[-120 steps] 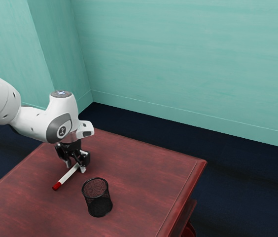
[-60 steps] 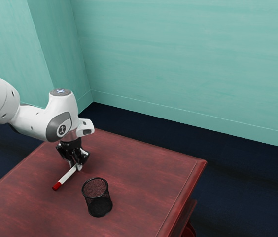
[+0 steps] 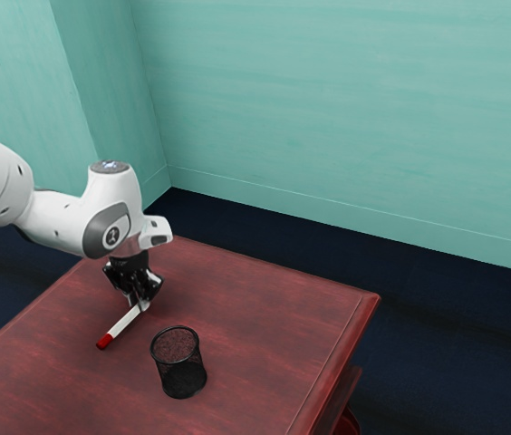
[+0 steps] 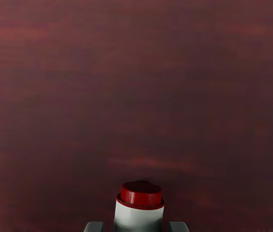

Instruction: Put the marker into the pen holder.

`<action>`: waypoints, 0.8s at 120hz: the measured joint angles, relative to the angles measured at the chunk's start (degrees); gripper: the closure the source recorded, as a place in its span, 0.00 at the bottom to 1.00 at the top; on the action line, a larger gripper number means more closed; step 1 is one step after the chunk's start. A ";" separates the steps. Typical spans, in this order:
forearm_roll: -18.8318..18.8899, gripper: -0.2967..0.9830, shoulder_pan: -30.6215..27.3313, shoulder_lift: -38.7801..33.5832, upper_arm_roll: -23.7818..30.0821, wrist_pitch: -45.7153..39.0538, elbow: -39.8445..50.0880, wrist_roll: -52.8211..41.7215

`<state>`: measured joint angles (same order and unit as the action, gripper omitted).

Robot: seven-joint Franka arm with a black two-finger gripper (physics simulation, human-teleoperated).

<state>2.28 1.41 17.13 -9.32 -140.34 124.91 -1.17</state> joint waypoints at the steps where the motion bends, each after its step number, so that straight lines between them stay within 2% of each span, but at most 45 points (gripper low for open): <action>1: 0.00 0.69 0.00 0.02 0.00 0.00 0.00 0.00; 38: -0.06 0.70 -0.03 0.54 0.00 0.06 0.00 -0.07; 72: 0.56 0.82 -0.08 0.03 -0.02 -0.02 0.15 0.86; 96: 1.52 0.84 0.44 -5.97 -0.05 1.95 0.46 2.00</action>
<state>3.81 1.85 11.16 -9.37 -138.39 125.37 0.83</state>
